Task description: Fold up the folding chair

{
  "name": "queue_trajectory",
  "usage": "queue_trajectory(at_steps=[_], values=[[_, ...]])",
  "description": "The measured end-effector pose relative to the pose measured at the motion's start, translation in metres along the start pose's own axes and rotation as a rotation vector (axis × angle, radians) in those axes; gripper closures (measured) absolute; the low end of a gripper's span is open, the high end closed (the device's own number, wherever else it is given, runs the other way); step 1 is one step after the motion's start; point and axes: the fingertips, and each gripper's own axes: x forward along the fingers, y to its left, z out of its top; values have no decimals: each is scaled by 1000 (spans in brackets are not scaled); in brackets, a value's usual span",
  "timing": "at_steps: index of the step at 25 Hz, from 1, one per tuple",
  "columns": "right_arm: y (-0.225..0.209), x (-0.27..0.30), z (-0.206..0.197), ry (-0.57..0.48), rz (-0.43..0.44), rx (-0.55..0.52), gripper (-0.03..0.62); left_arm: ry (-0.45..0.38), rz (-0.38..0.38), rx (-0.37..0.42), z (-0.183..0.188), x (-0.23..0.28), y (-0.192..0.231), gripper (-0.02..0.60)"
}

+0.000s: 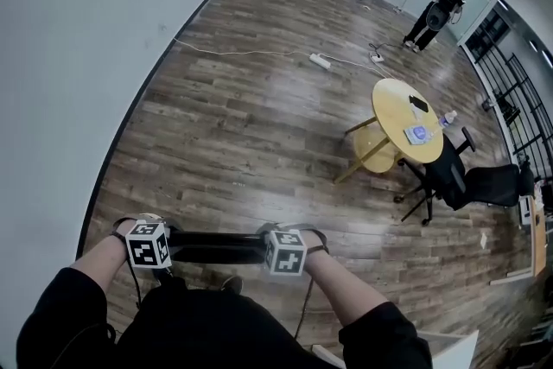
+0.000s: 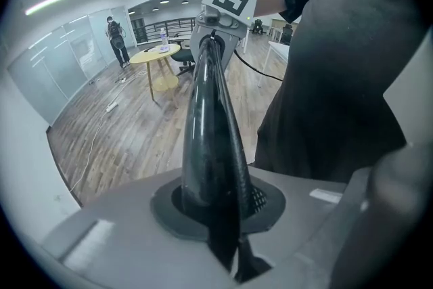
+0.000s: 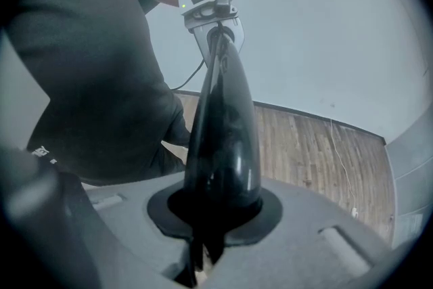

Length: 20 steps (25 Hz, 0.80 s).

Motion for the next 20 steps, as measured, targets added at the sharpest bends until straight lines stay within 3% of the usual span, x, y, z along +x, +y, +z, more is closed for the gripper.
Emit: queue_trajectory(at_steps=[12,20], values=[[-21,-1,20,-3,20,0,543,25,-14,5,-13,-16,18,531],[-33,15,64,27,74,-48,543,22,-25,-47,-58,-37,21,531]])
